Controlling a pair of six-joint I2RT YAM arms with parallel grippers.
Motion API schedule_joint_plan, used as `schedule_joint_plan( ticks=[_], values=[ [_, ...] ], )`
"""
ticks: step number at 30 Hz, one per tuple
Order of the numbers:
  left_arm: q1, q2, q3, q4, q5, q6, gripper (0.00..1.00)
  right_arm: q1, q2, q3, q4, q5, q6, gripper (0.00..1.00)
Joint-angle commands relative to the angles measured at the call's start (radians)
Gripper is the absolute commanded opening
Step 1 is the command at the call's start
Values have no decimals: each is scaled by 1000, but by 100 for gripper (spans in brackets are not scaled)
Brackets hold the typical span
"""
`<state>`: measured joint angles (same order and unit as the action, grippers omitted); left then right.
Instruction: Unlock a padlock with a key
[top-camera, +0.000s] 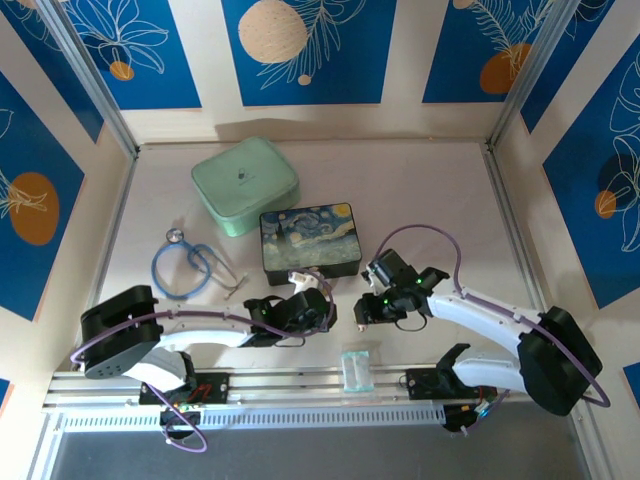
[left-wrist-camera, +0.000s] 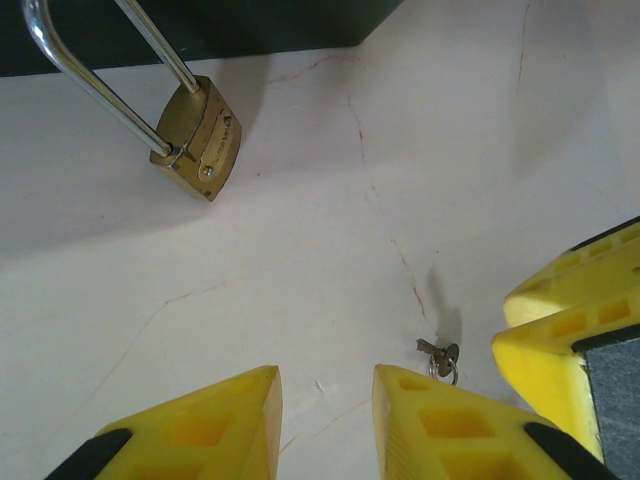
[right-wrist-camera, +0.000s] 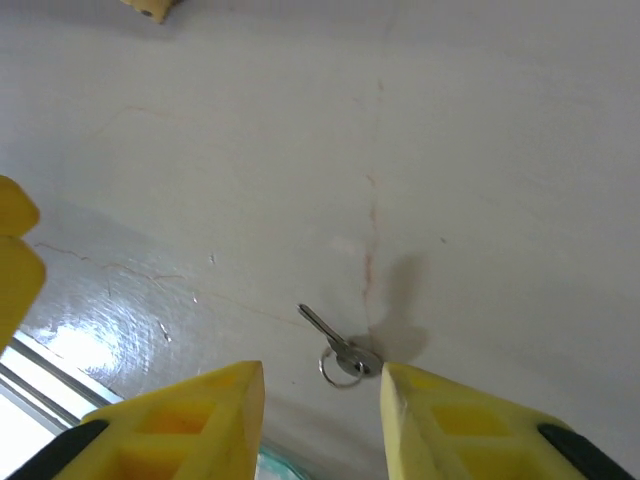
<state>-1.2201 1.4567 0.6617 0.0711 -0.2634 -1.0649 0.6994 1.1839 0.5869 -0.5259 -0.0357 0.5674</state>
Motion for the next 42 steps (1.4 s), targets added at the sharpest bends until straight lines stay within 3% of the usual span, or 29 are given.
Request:
schedule_joint_plan(
  ticks=[1,18,27,31,36,42],
  values=[
    [-6,-1,-2,15,-14,-6,30,6,47,-3,36,-41,-30,36],
    [-6,29,19,20,-7,-15,30,92,164,-1,14,53,32,30],
    [-6,36,20,30,-1,-23,30,196,271,49,-47,195,101,27],
    [-4,28,22,37,1,-24,30,224,305,42,-38,209,126,20],
    [-4,30,26,30,-6,-20,30,221,260,47,-44,194,127,12],
    [-4,-21,-18,104,-47,13,30,149,124,0,7,73,90,9]
  ],
)
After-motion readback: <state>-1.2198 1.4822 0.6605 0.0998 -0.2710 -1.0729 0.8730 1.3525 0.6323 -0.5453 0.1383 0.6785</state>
